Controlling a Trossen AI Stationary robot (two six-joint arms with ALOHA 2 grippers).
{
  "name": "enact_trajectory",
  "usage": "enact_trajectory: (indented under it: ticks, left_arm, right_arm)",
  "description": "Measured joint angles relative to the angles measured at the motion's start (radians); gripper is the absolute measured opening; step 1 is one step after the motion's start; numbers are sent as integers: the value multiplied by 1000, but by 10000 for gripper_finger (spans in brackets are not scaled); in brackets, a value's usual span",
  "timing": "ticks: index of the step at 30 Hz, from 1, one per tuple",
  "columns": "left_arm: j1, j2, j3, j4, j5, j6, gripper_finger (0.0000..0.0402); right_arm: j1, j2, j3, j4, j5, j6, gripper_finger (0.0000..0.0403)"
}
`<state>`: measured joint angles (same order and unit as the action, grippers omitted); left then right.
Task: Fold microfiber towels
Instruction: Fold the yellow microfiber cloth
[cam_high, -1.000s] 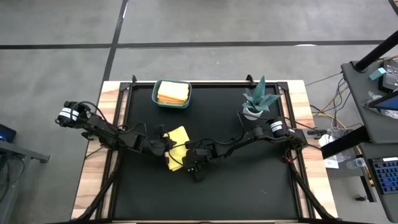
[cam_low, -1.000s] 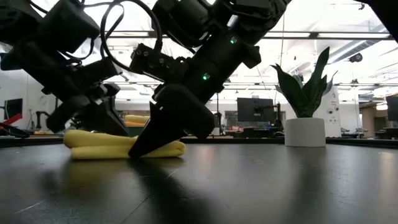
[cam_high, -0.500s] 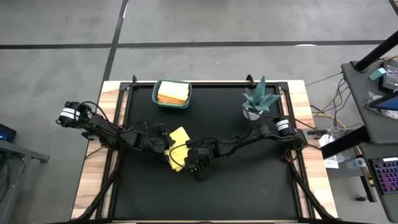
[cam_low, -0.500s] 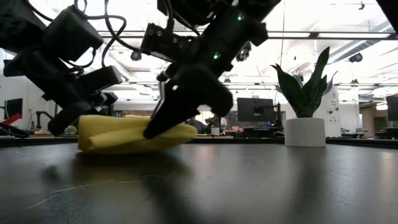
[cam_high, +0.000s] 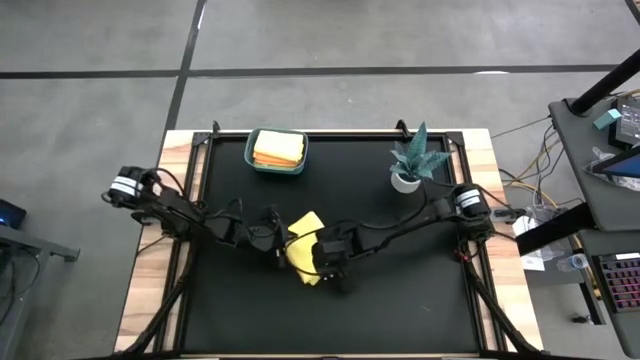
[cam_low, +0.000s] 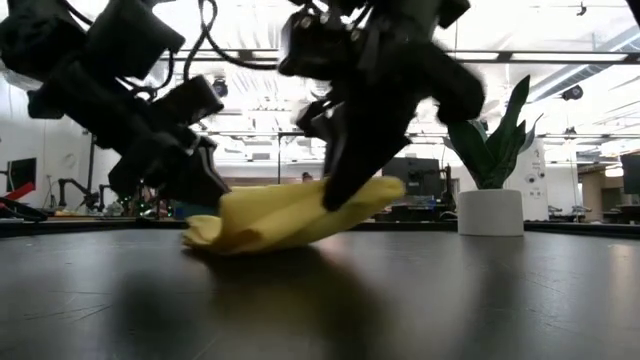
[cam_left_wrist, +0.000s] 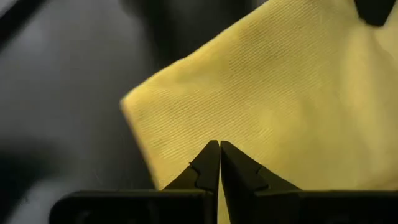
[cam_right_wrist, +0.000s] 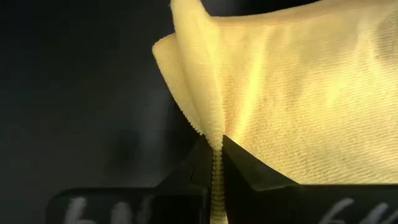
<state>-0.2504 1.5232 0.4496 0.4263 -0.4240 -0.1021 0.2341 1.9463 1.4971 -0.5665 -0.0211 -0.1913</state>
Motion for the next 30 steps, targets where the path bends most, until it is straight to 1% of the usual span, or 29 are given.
enact_trajectory:
  ticks: [4, 6, 8, 12, 16, 18, 20, 23, 30]
  left_arm:
    - [0, -50, -11, -4, -15, 29, 0]
    - [0, -56, -24, -9, -55, 32, 0]
    - [3, -52, -34, -8, -87, 38, 0]
    - [7, -3, -41, 6, -89, 38, 0]
    - [16, 70, -41, 70, -87, 57, 0]
    - [16, 105, -41, 120, -77, 73, 0]
    - [16, 129, -37, 168, -32, 96, 0]
    - [15, 155, -32, 197, 21, 121, 0]
    - [16, 164, -22, 198, 30, 136, 0]
  right_arm:
    - [5, -27, 0, -60, -69, 25, 9]
    - [8, -32, 0, -74, -106, 27, 9]
    - [9, -41, 0, -75, -120, 27, 9]
    - [8, -46, 3, -77, -121, 26, 9]
    - [8, -46, 24, -78, -121, 3, 9]
    - [4, -46, 34, -77, -121, -12, 9]
    - [-4, -46, 43, -78, -122, -15, 9]
    - [-31, -46, 59, -78, -123, -16, 9]
    - [-112, -46, 67, -46, -227, -31, 9]
